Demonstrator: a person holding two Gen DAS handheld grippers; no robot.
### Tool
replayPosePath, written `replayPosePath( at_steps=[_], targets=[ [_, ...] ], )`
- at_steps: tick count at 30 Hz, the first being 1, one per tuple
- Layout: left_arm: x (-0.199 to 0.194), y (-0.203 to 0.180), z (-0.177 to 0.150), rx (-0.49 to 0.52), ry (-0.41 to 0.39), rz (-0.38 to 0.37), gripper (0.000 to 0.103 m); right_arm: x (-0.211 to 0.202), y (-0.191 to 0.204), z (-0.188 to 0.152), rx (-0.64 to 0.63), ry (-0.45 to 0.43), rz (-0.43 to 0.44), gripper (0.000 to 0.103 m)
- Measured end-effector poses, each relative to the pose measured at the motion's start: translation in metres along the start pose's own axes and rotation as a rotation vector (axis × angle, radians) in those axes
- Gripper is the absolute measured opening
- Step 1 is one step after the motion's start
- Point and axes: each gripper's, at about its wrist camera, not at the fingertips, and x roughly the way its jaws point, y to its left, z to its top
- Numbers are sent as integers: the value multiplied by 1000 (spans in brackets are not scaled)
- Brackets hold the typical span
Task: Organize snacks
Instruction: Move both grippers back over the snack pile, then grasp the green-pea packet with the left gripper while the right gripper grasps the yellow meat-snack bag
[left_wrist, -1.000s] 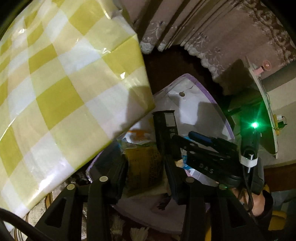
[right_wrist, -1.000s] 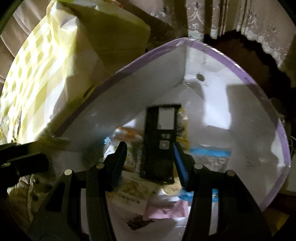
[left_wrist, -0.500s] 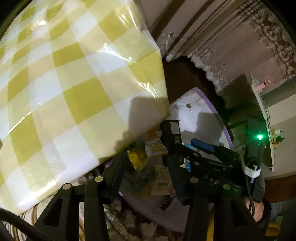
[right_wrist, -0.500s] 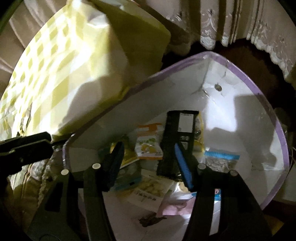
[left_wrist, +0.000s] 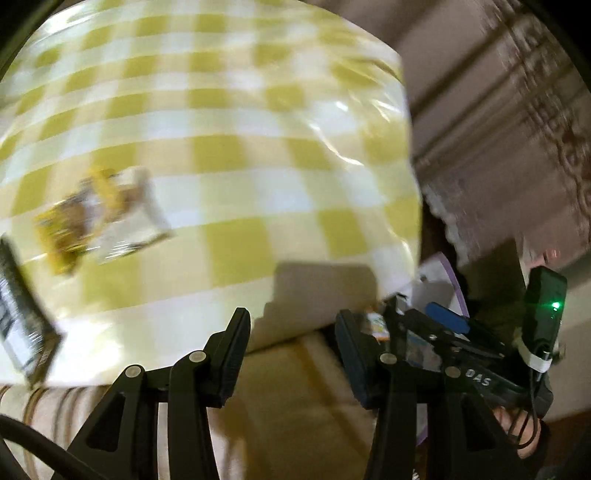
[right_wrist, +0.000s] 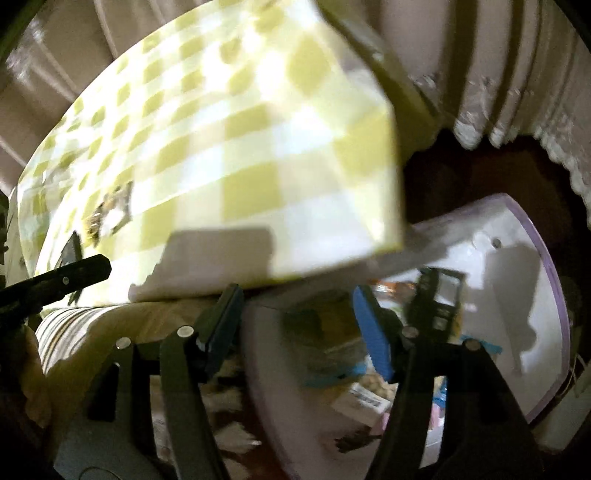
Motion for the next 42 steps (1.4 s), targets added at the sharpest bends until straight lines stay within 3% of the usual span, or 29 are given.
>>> replayPosePath(
  at_steps=[13, 22, 26, 36, 42],
  targets=[
    [-79, 135, -41, -264, -149, 130, 49, 10, 107, 10, -190, 24, 65, 71],
    [-110, 211, -57, -380, -194, 240, 50, 20, 159, 10, -264, 33, 75, 74],
    [-115, 233, -59, -364, -193, 296, 62, 28, 176, 11, -313, 36, 53, 75],
    [-91, 248, -38, -202, -87, 370, 64, 56, 213, 21, -389, 34, 30, 79],
    [-77, 255, -30, -161, -46, 400, 64, 69, 237, 30, -440, 13, 25, 83]
  ],
)
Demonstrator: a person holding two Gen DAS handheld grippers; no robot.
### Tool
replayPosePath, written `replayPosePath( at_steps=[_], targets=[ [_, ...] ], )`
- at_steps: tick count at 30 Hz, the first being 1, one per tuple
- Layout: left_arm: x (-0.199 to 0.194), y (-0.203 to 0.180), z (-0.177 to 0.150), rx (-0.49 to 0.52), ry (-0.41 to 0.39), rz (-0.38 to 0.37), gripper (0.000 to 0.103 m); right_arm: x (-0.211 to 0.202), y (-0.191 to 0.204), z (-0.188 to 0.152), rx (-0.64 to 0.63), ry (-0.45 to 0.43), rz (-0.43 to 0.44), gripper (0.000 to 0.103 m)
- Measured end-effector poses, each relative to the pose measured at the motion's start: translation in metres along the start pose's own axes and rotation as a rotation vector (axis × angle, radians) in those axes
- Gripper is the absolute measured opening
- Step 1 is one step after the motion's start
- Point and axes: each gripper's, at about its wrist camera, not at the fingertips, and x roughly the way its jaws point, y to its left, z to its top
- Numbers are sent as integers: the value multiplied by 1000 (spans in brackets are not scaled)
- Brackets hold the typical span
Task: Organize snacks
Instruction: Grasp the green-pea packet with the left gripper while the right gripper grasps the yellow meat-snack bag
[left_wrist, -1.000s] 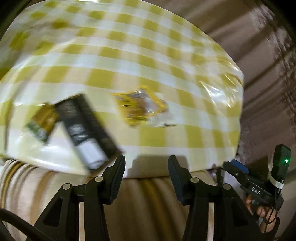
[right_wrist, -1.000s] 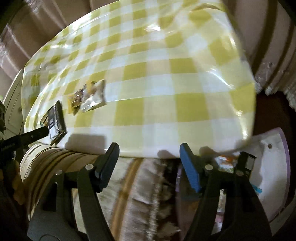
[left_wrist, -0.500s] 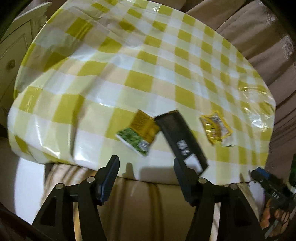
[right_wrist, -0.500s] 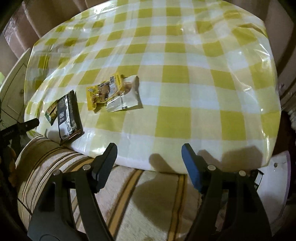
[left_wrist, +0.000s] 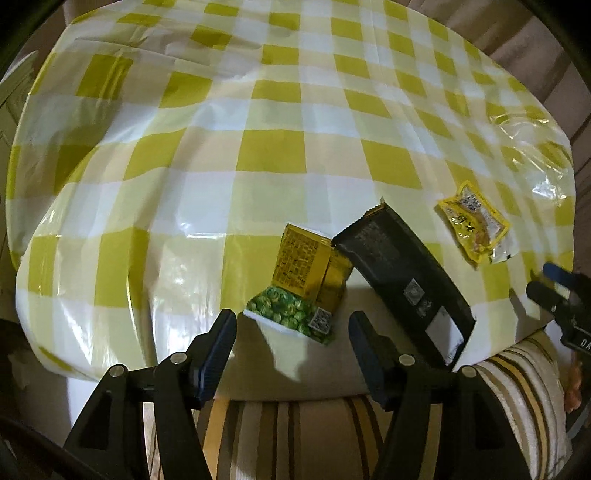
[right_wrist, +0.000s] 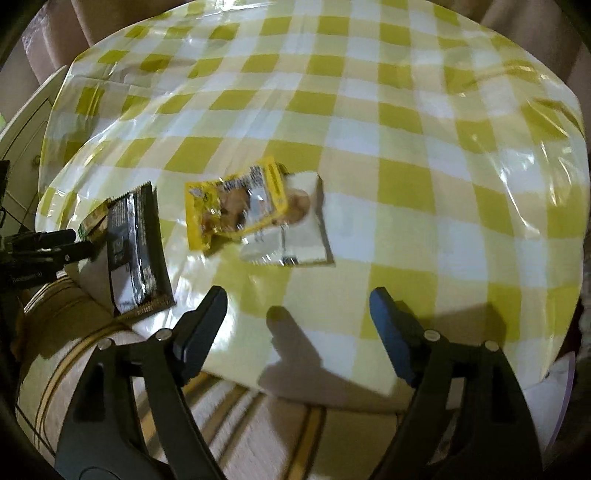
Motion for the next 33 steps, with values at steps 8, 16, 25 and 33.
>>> replayPosePath(
  at_steps=[8, 16, 25, 33],
  targets=[
    [13, -5, 13, 60, -11, 41, 63, 24, 26, 23, -24, 29, 35, 84],
    [17, -12, 15, 89, -48, 47, 61, 36, 47, 35, 23, 69, 184, 84],
    [14, -6, 12, 69, -65, 16, 61, 59, 49, 60, 11, 31, 125, 89],
    [12, -2, 11, 61, -75, 3, 61, 70, 69, 74, -73, 10, 18, 90]
  ],
)
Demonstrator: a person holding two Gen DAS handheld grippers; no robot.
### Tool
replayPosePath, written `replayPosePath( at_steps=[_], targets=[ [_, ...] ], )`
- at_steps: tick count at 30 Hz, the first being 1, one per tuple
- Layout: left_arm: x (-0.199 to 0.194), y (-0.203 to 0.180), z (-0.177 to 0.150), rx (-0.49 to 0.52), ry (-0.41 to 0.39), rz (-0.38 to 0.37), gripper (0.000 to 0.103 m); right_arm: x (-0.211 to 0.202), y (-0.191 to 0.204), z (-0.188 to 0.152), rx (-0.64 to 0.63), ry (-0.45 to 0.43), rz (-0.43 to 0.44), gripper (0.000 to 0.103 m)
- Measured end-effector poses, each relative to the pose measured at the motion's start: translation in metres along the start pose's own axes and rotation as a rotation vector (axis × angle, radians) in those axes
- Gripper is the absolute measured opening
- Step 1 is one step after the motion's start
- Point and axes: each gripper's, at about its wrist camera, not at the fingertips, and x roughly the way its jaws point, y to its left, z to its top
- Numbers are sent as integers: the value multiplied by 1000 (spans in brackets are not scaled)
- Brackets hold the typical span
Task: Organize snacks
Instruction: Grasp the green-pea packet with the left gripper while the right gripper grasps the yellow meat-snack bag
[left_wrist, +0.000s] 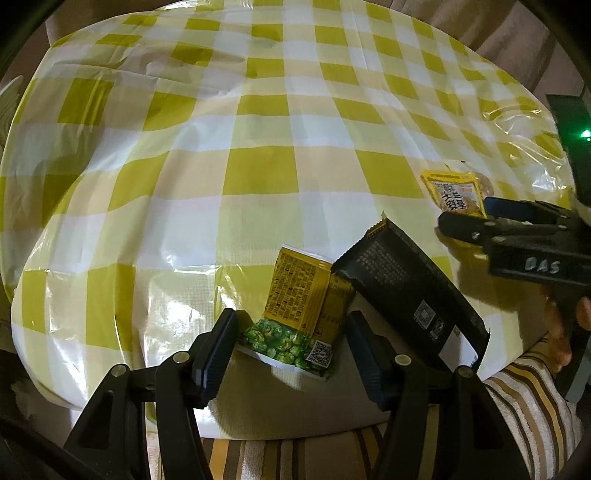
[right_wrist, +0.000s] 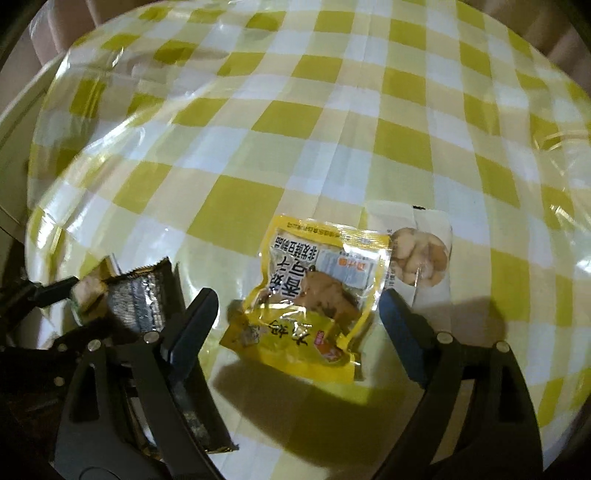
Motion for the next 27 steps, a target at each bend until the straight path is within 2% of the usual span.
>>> replayPosePath(
  at_steps=[5, 8, 13, 19, 22, 25, 27],
  targets=[
    [-1, 1, 0, -1, -5, 3, 58, -24, -9, -15, 86, -11, -27, 90],
    [-2, -1, -1, 7, -8, 9, 54, -25, -15, -17, 141, -1, -14, 90],
    [-5, 5, -4, -26, -24, -8, 47, -16, -2, -14, 132, 24, -7, 89],
    [-6, 10, -5, -57, -37, -28, 45, 2, 9, -4, 135, 39, -48, 78],
    [-8, 17, -6, -95, -49, -33, 44, 5, 11, -2, 120, 23, -91, 77],
    [-8, 26, -6, -139, -60, -50, 43, 5, 12, -1, 105, 12, -88, 75],
    [-10, 28, -7, -157, -67, -54, 42, 3, 13, -1, 92, 4, -81, 70]
  ],
)
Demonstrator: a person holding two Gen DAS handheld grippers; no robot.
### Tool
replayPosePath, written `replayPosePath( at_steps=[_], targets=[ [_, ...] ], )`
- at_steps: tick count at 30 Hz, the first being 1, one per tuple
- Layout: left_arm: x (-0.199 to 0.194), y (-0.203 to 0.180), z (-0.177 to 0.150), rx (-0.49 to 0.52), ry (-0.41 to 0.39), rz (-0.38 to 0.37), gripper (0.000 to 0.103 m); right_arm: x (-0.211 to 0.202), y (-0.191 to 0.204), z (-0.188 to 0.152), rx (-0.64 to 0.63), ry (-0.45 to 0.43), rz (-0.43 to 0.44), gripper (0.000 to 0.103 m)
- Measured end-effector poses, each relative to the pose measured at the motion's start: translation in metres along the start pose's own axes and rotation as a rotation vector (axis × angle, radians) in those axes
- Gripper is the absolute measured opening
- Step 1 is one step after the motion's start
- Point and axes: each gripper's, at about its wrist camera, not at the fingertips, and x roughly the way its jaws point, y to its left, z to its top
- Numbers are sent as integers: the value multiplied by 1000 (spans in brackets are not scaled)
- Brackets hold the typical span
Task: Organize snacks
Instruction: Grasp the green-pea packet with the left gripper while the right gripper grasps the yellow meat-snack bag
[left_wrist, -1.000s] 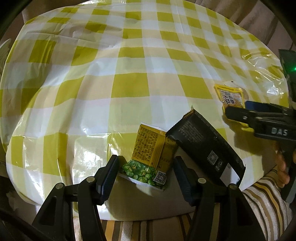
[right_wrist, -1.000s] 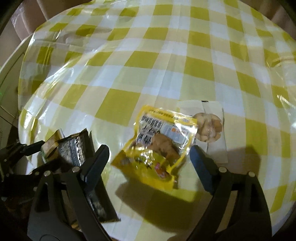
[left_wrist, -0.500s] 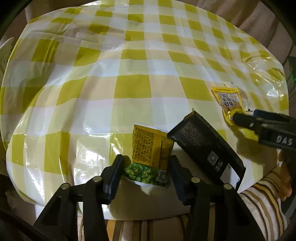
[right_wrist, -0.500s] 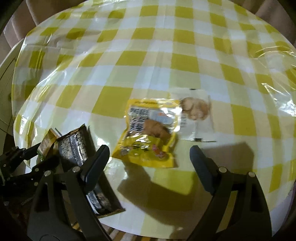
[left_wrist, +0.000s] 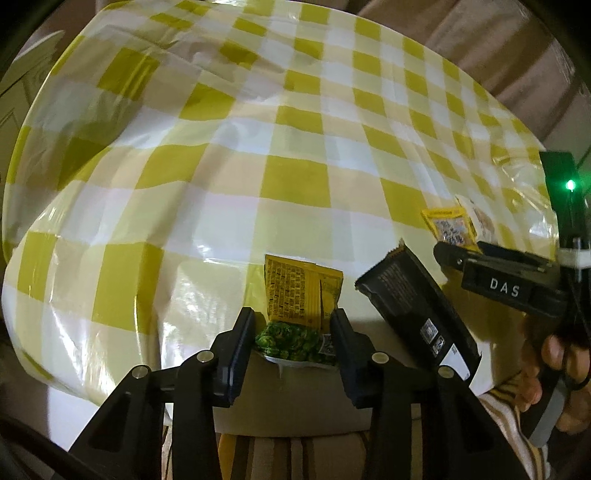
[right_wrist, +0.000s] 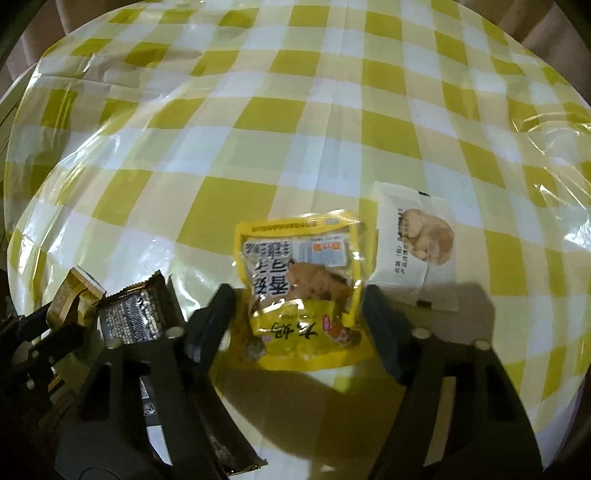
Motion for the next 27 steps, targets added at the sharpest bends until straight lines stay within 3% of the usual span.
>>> replayPosePath(
  at_steps=[10, 15, 21, 27],
  targets=[
    [-13, 6, -3, -57, -40, -9, 34, -14, -3, -12, -16, -17, 55, 62],
    [-8, 6, -4, -61, -5, -51, 34, -19, -9, -21, -6, -6, 76, 60],
    [-8, 1, -8, -59, 13, -35, 34, -34, -18, -35, 1, -14, 97, 59],
    [-2, 0, -7, -59, 55, -5, 43, -50, -32, -52, 10, -14, 116, 59]
  ],
)
